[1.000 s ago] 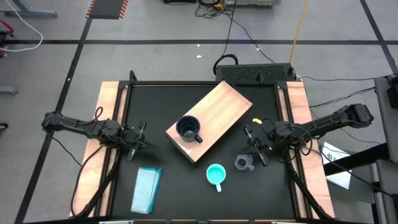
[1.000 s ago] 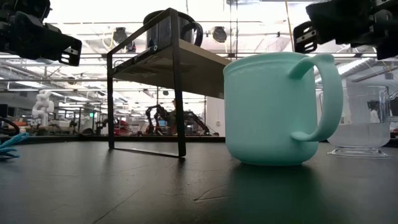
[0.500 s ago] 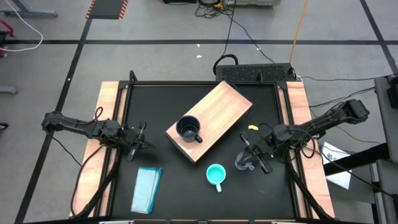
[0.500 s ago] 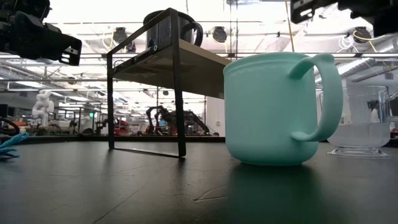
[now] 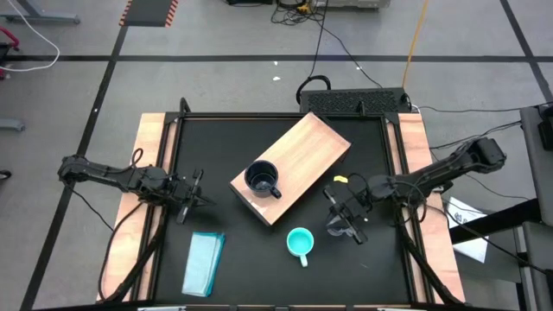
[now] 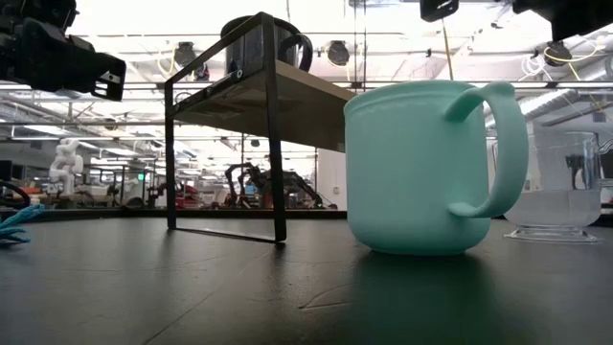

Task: Stack small to large cups/mugs on shelf
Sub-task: Put the blue cup on the shelf

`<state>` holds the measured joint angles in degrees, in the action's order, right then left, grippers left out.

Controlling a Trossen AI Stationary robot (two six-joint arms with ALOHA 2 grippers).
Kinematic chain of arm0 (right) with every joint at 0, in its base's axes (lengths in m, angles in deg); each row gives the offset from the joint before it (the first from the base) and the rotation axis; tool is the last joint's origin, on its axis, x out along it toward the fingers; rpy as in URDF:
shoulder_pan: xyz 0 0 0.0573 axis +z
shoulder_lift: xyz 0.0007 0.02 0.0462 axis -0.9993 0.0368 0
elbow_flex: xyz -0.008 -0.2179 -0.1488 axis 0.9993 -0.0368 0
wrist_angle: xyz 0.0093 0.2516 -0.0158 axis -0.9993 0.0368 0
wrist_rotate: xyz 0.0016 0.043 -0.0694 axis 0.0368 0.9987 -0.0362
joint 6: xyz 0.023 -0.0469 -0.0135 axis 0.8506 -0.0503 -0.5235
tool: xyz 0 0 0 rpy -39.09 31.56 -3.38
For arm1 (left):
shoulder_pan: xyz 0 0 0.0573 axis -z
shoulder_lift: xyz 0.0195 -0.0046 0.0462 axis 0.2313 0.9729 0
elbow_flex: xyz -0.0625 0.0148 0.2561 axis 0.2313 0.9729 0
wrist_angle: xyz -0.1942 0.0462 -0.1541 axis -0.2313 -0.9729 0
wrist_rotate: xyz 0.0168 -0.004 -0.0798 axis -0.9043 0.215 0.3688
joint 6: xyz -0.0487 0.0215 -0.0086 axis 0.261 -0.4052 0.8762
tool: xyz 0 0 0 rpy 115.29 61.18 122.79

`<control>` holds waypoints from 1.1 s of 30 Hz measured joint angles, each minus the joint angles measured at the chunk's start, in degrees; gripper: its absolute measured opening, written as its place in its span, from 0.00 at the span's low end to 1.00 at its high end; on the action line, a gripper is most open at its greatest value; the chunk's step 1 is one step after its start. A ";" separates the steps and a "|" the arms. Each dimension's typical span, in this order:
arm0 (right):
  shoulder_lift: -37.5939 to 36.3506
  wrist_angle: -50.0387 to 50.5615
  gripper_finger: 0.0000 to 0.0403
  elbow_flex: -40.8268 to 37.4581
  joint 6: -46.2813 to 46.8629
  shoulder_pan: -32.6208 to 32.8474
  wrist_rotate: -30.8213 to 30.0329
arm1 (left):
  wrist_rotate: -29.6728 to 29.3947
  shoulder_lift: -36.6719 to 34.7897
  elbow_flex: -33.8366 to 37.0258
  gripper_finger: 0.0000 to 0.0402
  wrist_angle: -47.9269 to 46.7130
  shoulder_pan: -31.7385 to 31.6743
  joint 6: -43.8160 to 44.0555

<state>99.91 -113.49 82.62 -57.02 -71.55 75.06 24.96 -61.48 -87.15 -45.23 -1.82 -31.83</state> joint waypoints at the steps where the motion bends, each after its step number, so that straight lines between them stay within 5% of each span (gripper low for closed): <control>1: 0.46 0.03 0.00 0.18 0.01 -0.17 0.00 | 0.00 0.02 0.00 0.00 -0.10 0.00 0.00; 33: 14.10 -4.34 0.00 9.01 1.18 -2.14 -0.06 | 0.02 0.01 -0.02 0.00 -0.30 0.00 -0.70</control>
<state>114.01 -117.83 91.63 -55.84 -73.70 75.00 24.98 -61.47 -87.17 -45.53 -1.82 -32.53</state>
